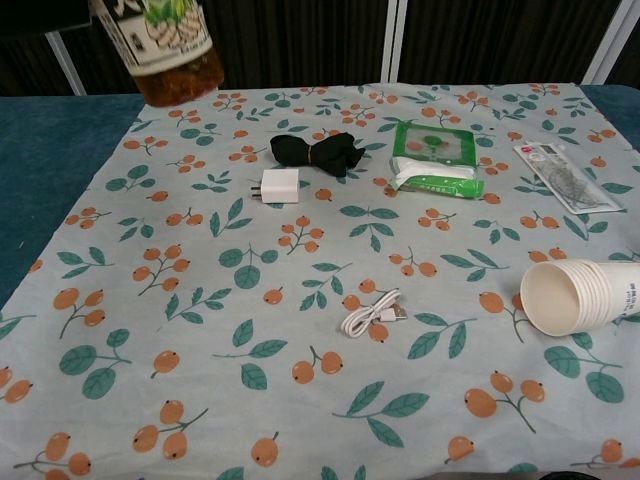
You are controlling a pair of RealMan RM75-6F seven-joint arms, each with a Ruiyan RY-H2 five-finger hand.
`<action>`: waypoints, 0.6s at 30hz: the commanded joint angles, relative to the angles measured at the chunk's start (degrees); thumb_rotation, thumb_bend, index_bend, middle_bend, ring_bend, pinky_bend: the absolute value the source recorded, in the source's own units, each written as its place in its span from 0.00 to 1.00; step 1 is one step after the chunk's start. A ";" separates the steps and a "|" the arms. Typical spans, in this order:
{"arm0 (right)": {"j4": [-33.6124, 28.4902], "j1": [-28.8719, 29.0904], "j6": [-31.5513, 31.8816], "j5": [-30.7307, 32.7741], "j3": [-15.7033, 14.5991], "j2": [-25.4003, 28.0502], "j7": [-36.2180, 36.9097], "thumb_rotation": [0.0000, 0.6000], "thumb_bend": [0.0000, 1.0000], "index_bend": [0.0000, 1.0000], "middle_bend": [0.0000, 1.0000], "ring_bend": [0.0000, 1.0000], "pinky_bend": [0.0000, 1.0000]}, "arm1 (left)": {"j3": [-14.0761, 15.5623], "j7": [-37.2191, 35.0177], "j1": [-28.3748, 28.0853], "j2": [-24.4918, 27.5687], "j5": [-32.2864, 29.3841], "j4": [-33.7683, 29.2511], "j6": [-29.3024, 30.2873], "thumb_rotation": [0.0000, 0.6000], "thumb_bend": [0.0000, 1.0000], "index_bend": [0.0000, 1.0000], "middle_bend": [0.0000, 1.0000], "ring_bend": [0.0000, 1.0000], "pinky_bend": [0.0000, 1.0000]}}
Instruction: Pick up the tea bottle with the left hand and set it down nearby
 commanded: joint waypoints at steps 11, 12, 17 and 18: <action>0.04 0.02 0.01 0.01 0.00 -0.02 -0.18 1.00 0.13 0.00 0.05 0.06 0.15 | -3.12 64.49 -1.47 -15.57 -15.35 7.36 -12.48 1.00 0.58 0.30 0.35 0.29 0.58; 0.05 0.01 0.00 0.07 0.02 -0.01 -0.13 1.00 0.13 0.00 0.05 0.06 0.15 | -3.75 65.58 -1.57 -16.09 -16.39 7.19 -12.34 1.00 0.58 0.30 0.35 0.29 0.58; 0.14 0.05 -0.22 0.22 0.01 0.05 0.03 1.00 0.13 0.00 0.04 0.06 0.15 | -8.41 64.55 -2.47 -16.81 -26.07 2.13 -15.43 1.00 0.58 0.30 0.35 0.29 0.58; 0.14 0.06 -0.20 0.21 0.04 0.06 0.06 1.00 0.13 0.00 0.05 0.06 0.15 | -9.50 62.36 -2.73 -16.13 -28.22 0.25 -16.95 1.00 0.58 0.30 0.35 0.29 0.58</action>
